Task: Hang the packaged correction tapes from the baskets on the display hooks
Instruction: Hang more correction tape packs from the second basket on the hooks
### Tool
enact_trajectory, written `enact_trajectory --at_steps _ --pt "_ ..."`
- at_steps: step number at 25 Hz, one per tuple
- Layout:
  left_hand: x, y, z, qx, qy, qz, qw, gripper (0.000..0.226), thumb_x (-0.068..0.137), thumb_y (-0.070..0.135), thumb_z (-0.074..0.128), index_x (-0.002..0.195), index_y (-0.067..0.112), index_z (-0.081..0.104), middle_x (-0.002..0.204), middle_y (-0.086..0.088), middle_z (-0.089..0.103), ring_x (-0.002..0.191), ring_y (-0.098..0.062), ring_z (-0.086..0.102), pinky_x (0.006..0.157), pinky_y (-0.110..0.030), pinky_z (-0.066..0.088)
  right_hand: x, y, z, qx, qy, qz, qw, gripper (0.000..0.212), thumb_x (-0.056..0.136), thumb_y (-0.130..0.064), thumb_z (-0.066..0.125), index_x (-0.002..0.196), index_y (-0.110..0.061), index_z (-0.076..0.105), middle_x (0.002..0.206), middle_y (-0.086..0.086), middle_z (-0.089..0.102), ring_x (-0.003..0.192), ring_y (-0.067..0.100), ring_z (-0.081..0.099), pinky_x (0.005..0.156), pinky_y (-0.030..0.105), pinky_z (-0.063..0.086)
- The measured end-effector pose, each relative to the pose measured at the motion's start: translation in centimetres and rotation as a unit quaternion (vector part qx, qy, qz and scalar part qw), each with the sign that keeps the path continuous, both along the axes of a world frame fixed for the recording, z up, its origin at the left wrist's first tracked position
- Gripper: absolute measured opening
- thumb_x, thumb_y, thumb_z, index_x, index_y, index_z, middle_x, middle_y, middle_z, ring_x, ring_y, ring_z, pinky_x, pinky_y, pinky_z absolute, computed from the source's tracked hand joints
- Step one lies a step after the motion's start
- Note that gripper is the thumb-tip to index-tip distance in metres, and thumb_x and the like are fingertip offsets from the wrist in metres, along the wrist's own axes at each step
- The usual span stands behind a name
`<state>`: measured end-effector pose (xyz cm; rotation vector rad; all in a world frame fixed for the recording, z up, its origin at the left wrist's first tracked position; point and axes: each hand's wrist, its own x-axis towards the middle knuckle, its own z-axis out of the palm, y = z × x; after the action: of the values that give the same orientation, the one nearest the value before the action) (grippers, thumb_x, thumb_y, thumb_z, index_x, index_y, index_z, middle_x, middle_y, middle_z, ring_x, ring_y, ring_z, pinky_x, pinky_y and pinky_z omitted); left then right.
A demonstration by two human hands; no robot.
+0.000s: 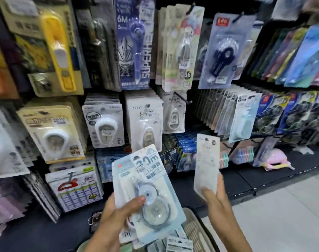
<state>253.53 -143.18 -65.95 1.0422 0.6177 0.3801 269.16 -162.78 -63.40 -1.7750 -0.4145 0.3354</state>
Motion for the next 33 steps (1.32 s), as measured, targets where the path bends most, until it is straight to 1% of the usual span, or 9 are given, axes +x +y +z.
enact_trajectory --at_steps 2,5,9,17,20,23,27,30,33 --pt "0.9 0.8 4.4 0.041 -0.024 0.021 0.999 0.111 0.019 0.052 0.102 0.121 0.023 0.069 0.107 -0.005 0.08 0.096 -0.027 0.078 0.074 -0.05 0.065 0.7 1.4 4.3 -0.009 -0.209 -0.052 0.977 0.086 0.097 -0.001 0.044 0.149 -0.062 0.012 0.159 -0.024 0.027 0.14 -0.001 0.034 0.104 0.02 0.035" --pt "1.7 1.7 9.5 0.099 -0.042 0.048 0.993 0.095 0.033 0.051 0.096 0.12 0.028 0.069 0.108 0.001 0.08 0.102 -0.027 0.076 0.089 -0.069 0.054 2.3 4.1 8.9 -0.195 -0.408 -0.111 0.885 0.098 0.085 0.004 0.048 0.158 -0.036 -0.005 0.168 -0.001 0.009 0.135 0.03 0.033 0.088 0.037 0.044" --pt "2.0 2.7 12.6 0.137 -0.066 0.03 0.988 0.096 0.031 0.054 0.099 0.119 0.029 0.071 0.11 -0.001 0.08 0.103 -0.028 0.076 0.093 -0.066 0.055 3.3 6.0 10.5 -0.4 -0.413 -0.112 0.811 0.099 0.091 -0.013 0.054 0.155 -0.031 -0.021 0.165 0.007 0.006 0.119 0.038 0.04 0.091 0.045 0.039" --pt "3.4 2.4 12.5 0.118 -0.088 0.006 0.989 0.082 0.044 0.042 0.094 0.121 0.026 0.071 0.113 -0.003 0.079 0.106 -0.03 0.075 0.097 -0.068 0.052 3.4 6.9 9.7 -0.435 -0.466 -0.035 0.77 0.092 0.093 -0.011 0.05 0.158 -0.02 -0.015 0.168 0.005 -0.012 0.141 0.04 0.021 0.105 0.047 0.034" --pt "3.6 2.4 12.7 0.125 -0.085 0.022 0.988 0.07 0.045 0.043 0.093 0.112 0.032 0.075 0.11 -0.001 0.08 0.101 -0.028 0.076 0.093 -0.073 0.051 4.3 6.5 9.8 -0.282 -0.343 0.139 0.885 0.09 0.094 -0.019 0.055 0.16 -0.03 -0.004 0.167 -0.011 -0.018 0.155 0.016 -0.004 0.122 0.038 0.018" --pt "3.5 2.5 12.9 0.119 -0.094 0.032 0.988 0.074 0.042 0.045 0.094 0.112 0.033 0.075 0.109 0.0 0.08 0.101 -0.025 0.077 0.093 -0.066 0.055 2.3 5.9 9.0 0.004 -0.054 0.2 0.978 0.054 0.083 -0.048 0.059 0.137 -0.051 0.054 0.156 -0.012 0.044 0.136 -0.002 0.043 0.111 0.032 0.036" --pt "3.8 2.6 13.0 0.075 -0.123 -0.006 0.99 0.094 0.037 0.047 0.101 0.123 0.025 0.071 0.117 -0.007 0.078 0.108 -0.03 0.074 0.101 -0.054 0.053 0.3 5.7 8.3 0.114 0.05 0.161 0.979 0.073 0.069 -0.086 0.058 0.118 -0.033 0.073 0.124 -0.004 0.072 0.12 0.013 0.064 0.108 0.04 0.047" --pt "3.9 2.0 12.9 0.09 -0.125 -0.04 0.987 0.086 0.039 0.044 0.102 0.118 0.025 0.074 0.115 -0.008 0.078 0.104 -0.029 0.076 0.086 -0.045 0.061 -0.2 5.9 9.9 0.139 0.036 0.191 0.971 0.041 0.078 -0.059 0.073 0.111 -0.034 0.074 0.115 -0.001 0.076 0.106 0.016 0.072 0.083 0.025 0.058" --pt "3.9 1.9 13.0 0.073 -0.121 -0.059 0.988 0.079 0.035 0.042 0.103 0.108 0.023 0.078 0.109 -0.013 0.079 0.098 -0.033 0.077 0.077 -0.044 0.064 0.5 5.6 10.3 0.206 0.114 0.175 0.956 0.036 0.077 -0.034 0.083 0.107 -0.019 0.075 0.115 0.011 0.075 0.103 0.028 0.073 0.078 0.034 0.061"
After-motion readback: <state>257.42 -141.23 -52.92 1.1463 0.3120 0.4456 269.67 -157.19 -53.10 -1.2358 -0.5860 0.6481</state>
